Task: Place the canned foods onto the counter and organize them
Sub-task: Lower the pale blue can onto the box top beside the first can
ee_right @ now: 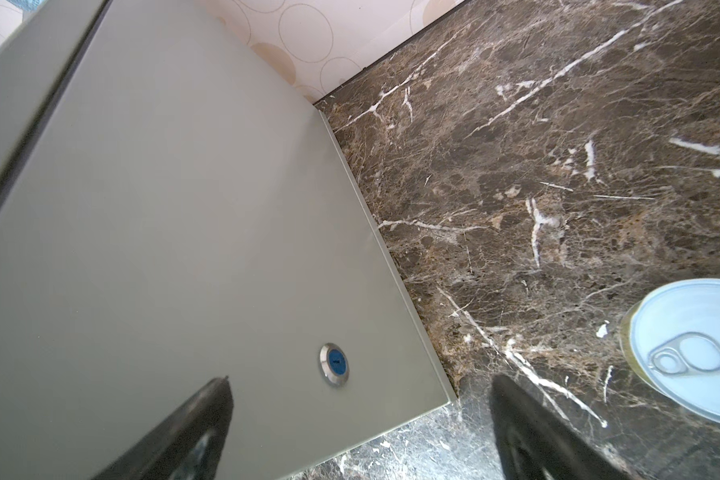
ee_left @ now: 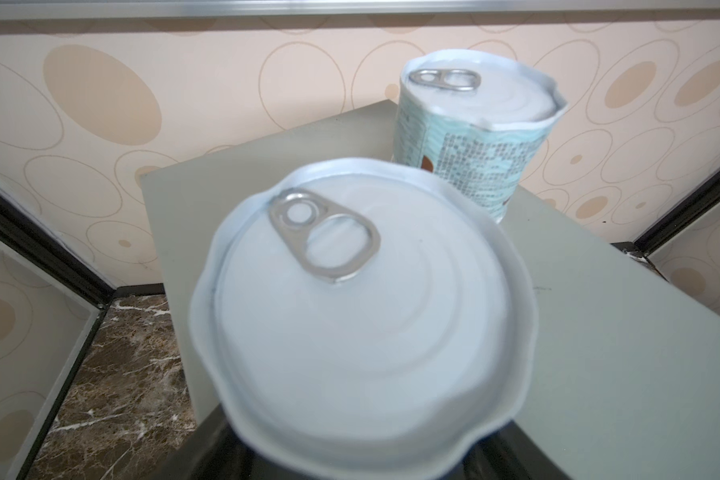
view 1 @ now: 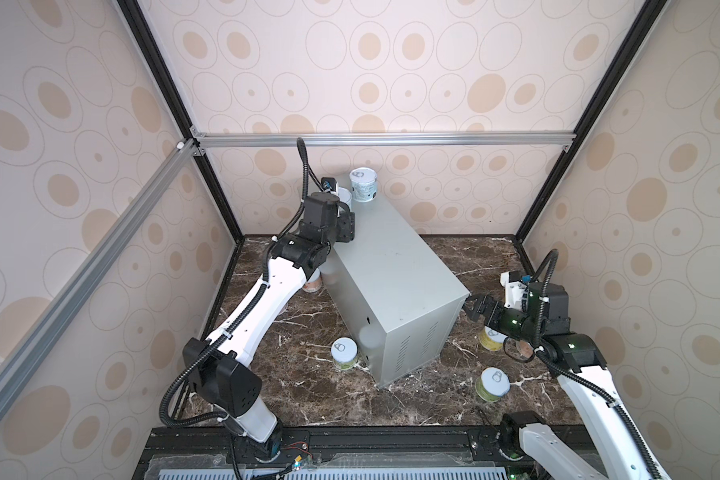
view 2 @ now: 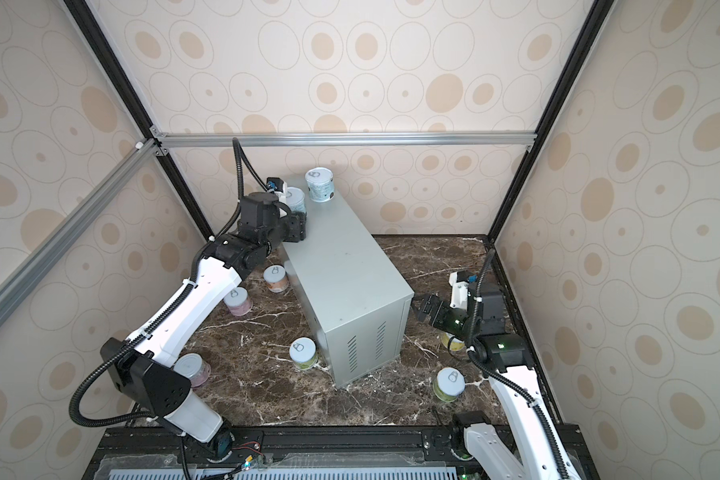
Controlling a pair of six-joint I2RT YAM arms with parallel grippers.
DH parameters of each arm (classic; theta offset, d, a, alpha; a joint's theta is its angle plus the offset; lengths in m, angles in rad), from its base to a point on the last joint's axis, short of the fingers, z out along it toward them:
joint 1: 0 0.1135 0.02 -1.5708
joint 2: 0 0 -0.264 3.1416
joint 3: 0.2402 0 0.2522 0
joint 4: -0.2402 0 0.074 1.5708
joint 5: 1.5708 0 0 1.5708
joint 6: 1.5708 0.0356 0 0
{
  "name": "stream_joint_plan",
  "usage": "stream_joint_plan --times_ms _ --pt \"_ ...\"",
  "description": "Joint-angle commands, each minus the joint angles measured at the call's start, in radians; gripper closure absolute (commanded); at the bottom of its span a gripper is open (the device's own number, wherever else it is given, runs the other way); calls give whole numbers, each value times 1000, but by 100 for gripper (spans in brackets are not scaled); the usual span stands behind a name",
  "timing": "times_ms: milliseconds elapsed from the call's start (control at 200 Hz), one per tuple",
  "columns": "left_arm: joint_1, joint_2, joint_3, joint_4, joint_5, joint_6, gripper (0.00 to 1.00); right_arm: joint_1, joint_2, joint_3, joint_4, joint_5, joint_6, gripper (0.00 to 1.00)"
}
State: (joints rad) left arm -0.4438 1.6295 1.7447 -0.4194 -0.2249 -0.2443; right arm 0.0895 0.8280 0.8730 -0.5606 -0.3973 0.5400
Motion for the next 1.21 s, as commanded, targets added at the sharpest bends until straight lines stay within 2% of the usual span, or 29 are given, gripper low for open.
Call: stream_joint_plan --times_ms 0,235,350,445,635,685,840,1030,1200 --pt "20 29 67 7 4 -11 27 -1 -12 -8 3 -13 -7 1" --pt "62 90 128 2 76 -6 27 -1 -1 -9 26 -26 4 1" --pt "93 80 116 19 177 -2 18 -2 -3 -11 28 -24 -2 2" --pt "97 64 116 13 213 7 11 -2 -3 -11 28 -25 -8 1" --pt "107 -7 89 -1 232 -2 9 0 -1 -4 39 -45 -6 1" --pt "117 -26 81 -6 224 -16 12 0 -5 -4 42 -47 -7 1" --pt "149 -57 90 -70 221 -70 34 0 -18 -16 49 -54 -8 1" --pt "161 -88 65 -72 185 -91 41 1 -26 -25 59 -64 -5 1" --pt "163 -43 99 -91 227 -96 48 2 -26 -24 59 -64 -6 1"
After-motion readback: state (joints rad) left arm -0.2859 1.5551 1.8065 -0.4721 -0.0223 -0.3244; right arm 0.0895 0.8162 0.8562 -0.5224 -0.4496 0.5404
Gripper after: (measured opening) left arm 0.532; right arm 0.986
